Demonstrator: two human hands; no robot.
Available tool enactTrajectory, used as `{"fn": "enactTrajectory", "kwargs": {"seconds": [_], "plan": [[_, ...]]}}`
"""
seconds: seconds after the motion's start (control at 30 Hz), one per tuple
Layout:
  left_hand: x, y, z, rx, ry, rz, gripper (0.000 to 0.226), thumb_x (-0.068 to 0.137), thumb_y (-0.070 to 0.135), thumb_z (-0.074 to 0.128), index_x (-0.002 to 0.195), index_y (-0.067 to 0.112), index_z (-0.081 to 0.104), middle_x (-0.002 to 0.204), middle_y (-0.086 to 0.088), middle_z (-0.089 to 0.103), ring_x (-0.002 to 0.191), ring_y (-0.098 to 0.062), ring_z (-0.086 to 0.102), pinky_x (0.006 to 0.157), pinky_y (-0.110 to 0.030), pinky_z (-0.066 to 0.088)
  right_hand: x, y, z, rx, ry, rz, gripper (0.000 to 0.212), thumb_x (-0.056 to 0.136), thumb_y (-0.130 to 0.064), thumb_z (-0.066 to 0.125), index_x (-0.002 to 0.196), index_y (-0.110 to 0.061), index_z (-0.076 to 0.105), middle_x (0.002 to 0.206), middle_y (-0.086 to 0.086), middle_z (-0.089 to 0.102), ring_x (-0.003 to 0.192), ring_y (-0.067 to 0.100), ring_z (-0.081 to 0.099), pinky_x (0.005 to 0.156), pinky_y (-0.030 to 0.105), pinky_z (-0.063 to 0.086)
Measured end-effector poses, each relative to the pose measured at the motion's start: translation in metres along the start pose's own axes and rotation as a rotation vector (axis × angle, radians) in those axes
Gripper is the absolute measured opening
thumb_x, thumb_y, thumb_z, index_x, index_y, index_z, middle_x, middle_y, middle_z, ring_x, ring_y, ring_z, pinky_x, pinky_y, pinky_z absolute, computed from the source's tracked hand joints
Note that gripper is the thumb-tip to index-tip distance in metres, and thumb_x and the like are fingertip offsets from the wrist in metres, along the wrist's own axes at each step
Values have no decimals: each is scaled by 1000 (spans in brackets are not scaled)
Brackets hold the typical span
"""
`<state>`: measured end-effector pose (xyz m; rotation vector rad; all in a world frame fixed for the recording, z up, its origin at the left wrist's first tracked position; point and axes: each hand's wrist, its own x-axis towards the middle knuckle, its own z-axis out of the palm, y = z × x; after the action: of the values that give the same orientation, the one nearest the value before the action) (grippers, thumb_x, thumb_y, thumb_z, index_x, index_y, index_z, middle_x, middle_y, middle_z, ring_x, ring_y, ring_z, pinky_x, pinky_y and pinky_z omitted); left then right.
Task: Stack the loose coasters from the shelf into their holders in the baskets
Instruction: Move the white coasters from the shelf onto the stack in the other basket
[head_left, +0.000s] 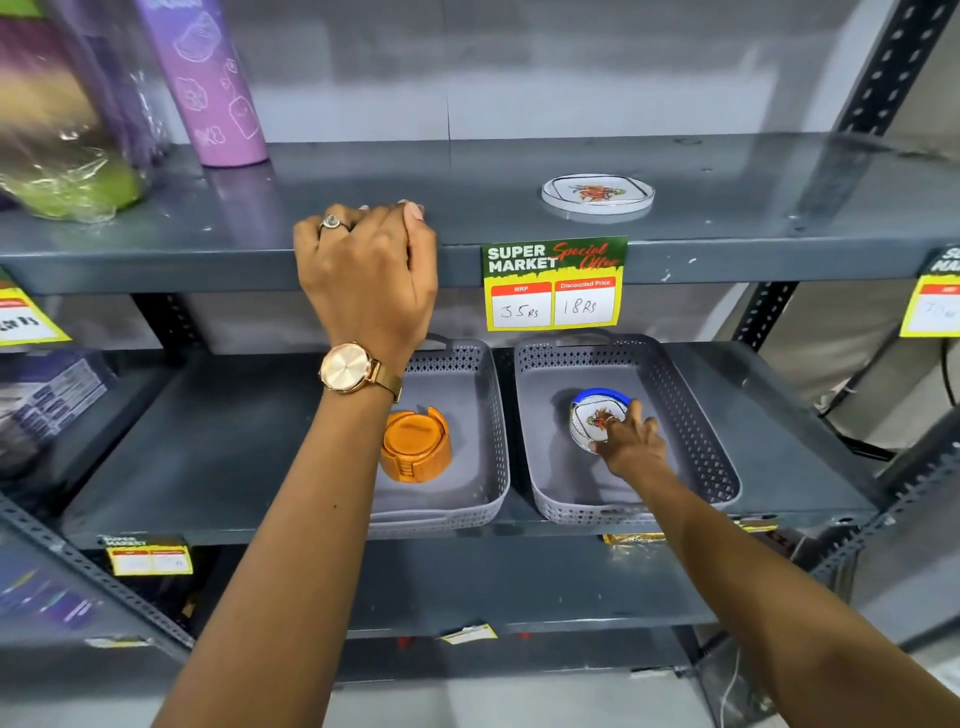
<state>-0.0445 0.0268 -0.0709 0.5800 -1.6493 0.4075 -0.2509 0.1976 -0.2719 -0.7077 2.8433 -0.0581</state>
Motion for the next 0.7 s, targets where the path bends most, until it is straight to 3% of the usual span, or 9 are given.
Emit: {"fn": "enactTrajectory", "kwargs": {"seconds": [0.47,0.6,0.7], "plan": [[-1,-1,2,27,21,-17,35,98,22,46,78,15,74,67,1,70,67,-24,58,72,-34,35,-1,0,-7,21,48,-12,47,91,-23,60,135,-15,47,142,11,25,126,34,39,96,40,44],[0,-1,0,42,-21,-16,35,98,22,46,78,15,74,65,0,69,69,-25,59,72,-35,35,-37,-9,-34,100,125,-93,67,95,-31,52,152,-24,18,140,15,28,124,38,39,92,45,46],[1,0,-4,70,-87,-19,37,99,22,45,75,14,72,64,-2,67,70,-26,58,71,-37,34,-87,-18,-63,196,215,-156,66,95,-42,46,152,-28,17,136,17,32,120,40,42,89,47,46]]}}
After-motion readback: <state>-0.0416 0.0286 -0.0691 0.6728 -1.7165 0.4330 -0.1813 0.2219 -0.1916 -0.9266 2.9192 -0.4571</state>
